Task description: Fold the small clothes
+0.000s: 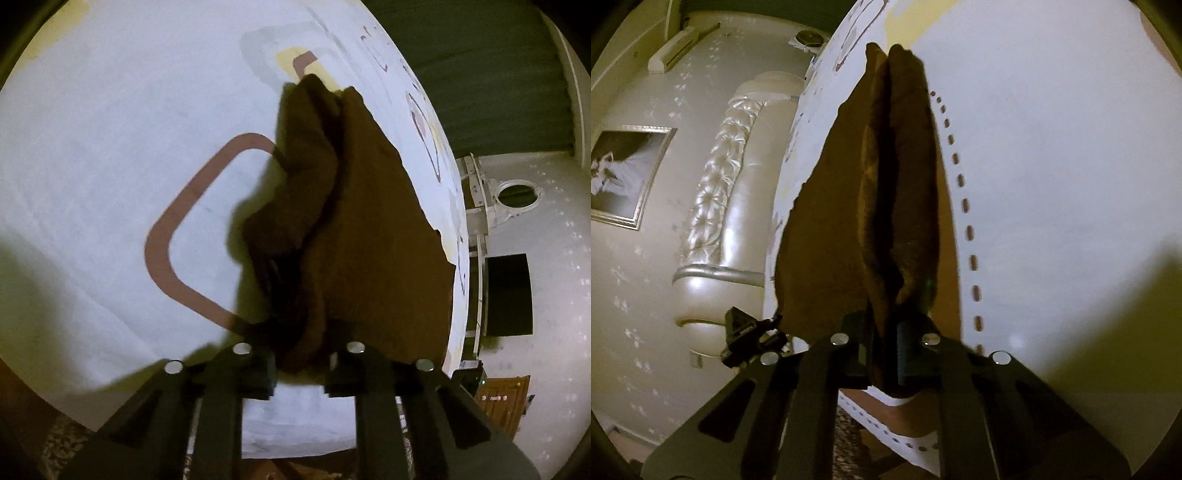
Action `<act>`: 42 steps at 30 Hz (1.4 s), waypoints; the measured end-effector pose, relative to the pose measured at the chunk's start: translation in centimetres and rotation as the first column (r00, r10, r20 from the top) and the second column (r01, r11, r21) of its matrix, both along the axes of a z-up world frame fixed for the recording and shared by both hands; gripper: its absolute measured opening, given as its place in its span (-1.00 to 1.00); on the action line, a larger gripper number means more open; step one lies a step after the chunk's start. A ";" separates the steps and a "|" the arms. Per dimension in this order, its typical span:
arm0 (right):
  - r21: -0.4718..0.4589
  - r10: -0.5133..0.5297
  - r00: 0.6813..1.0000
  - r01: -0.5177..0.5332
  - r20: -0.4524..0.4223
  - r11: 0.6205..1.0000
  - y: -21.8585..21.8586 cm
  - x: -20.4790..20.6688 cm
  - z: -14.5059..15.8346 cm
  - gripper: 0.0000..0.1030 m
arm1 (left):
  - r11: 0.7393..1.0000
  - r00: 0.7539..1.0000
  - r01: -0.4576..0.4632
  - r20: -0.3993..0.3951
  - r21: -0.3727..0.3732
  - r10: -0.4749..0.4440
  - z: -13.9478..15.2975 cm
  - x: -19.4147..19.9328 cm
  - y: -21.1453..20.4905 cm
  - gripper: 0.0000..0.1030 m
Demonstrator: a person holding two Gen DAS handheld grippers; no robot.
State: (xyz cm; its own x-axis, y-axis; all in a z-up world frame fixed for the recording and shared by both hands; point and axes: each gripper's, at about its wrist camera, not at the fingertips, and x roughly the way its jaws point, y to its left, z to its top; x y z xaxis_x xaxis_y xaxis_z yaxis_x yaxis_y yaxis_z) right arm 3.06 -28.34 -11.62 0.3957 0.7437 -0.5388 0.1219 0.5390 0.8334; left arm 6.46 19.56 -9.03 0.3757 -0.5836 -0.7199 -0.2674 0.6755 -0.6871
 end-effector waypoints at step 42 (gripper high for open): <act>-0.783 0.409 0.881 -0.422 -0.237 0.456 48.3 19.1 7.4 0.31 | 0.981 0.992 -0.048 0.106 -0.190 0.069 -2.4 -2.9 2.9 -0.70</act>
